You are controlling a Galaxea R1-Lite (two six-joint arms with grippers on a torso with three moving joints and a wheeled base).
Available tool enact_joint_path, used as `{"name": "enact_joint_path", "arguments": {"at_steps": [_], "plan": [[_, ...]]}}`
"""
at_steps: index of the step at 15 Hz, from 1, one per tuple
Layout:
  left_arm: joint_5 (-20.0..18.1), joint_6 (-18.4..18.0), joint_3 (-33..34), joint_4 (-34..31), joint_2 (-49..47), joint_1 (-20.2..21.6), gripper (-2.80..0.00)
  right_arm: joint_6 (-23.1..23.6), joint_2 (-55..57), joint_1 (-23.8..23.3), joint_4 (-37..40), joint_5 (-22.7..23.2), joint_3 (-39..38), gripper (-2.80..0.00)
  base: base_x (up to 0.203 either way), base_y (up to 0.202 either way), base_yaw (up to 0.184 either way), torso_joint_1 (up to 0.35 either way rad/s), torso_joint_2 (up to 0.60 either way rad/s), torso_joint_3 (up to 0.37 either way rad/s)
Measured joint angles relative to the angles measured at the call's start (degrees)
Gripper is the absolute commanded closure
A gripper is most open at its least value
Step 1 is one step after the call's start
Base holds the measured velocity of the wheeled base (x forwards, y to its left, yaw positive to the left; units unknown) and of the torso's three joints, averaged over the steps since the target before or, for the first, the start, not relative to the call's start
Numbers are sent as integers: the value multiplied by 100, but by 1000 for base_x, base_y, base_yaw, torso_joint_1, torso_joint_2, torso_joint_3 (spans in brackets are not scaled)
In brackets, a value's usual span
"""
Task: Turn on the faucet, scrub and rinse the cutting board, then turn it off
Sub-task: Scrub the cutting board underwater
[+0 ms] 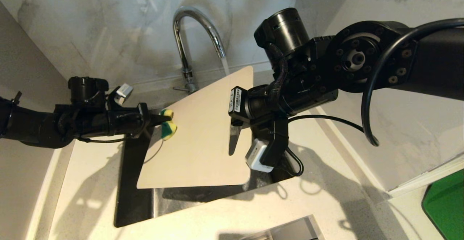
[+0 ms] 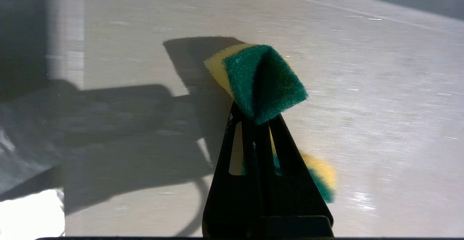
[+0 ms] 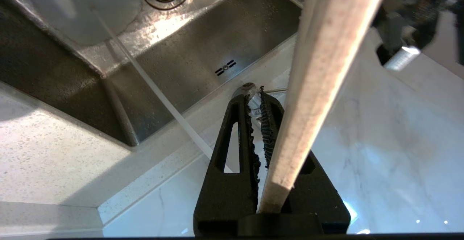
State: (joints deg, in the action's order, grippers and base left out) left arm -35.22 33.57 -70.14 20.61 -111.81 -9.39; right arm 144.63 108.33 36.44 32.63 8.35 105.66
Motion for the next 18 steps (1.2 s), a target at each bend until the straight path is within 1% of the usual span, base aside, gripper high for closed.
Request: {"name": "enact_joint_path", "arguments": {"at_steps": [3,5,12,15,18], "plan": [[-4,-110,-2,-9,-179,118,0,0,-26,-4,0,-1,-69,0,0,0,0,0,0,0],[-2,-264,-36,-7,-342,260,0,-9,-52,-14,0,-1,-102,0,0,0,0,0,0,0],[-25,-296,-297,-15,-744,639,0,-11,-63,-26,-4,2,-122,0,0,0,0,0,0,0],[-167,-230,-402,-39,-728,775,0,-9,-66,-26,-9,5,-122,0,0,0,0,0,0,0],[-225,146,-393,-84,-330,683,0,-11,-63,-24,-9,-1,-113,0,0,0,0,0,0,0]]}}
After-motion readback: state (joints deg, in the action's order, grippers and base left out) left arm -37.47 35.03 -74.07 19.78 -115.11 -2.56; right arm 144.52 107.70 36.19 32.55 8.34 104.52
